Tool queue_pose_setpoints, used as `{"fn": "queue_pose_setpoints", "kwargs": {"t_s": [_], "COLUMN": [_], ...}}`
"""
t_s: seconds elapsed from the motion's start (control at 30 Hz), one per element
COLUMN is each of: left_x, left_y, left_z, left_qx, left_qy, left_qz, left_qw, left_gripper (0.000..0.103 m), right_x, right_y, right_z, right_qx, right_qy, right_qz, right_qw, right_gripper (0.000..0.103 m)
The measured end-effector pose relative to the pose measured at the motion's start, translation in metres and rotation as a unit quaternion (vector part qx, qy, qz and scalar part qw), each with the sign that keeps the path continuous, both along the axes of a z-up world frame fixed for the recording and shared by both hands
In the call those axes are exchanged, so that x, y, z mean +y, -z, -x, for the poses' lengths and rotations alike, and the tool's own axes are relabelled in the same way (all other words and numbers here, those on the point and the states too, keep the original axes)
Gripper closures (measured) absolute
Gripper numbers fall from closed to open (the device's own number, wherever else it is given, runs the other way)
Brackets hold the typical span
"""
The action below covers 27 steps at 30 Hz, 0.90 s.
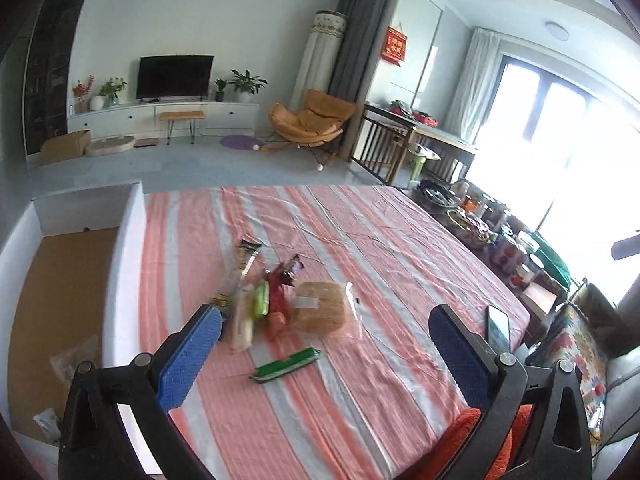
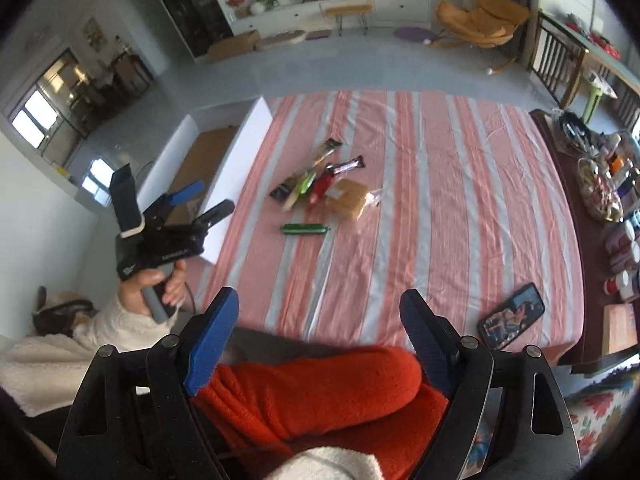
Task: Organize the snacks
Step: 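Move the left gripper back toward the green sausage on the bed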
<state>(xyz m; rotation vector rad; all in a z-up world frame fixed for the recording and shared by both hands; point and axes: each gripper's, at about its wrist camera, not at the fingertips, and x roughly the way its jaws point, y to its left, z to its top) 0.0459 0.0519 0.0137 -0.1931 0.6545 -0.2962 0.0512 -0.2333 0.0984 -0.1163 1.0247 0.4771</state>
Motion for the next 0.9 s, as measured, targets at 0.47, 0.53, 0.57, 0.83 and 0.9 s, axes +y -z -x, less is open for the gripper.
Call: {"fn": "queue_pose_setpoints", "kwargs": {"t_s": [0.47, 0.53, 0.57, 0.83, 0.9], "left_x": [-0.051, -0.046, -0.044, -0.049, -0.05], "left_y": [0.149, 0.162, 0.167, 0.189, 0.191], "left_z": [-0.015, -0.021, -0.023, -0.031, -0.033], "left_qx": [0.093, 0.103, 0.11, 0.119, 0.119], "left_qy": [-0.03, -0.042, -0.045, -0.04, -0.041], "left_qz": [-0.118, -0.113, -0.11, -0.137, -0.141], "left_qw": [0.9882, 0.9874, 0.9868, 0.9826, 0.9819], "left_gripper": [0.0, 0.0, 0.0, 0.0, 0.0], "right_x": [0.058, 0.059, 0.058, 0.037, 0.039], "right_y": [0.24, 0.244, 0.254, 0.281, 0.284], "right_z": [-0.034, -0.037, -0.038, -0.051, -0.052], "right_qx": [-0.08, -0.079, -0.072, -0.013, -0.007], "right_qy": [0.127, 0.137, 0.146, 0.197, 0.198], "right_qz": [-0.067, -0.065, -0.057, -0.072, -0.063], "right_qw": [0.986, 0.985, 0.985, 0.978, 0.978], "right_gripper": [0.017, 0.017, 0.017, 0.017, 0.017]}}
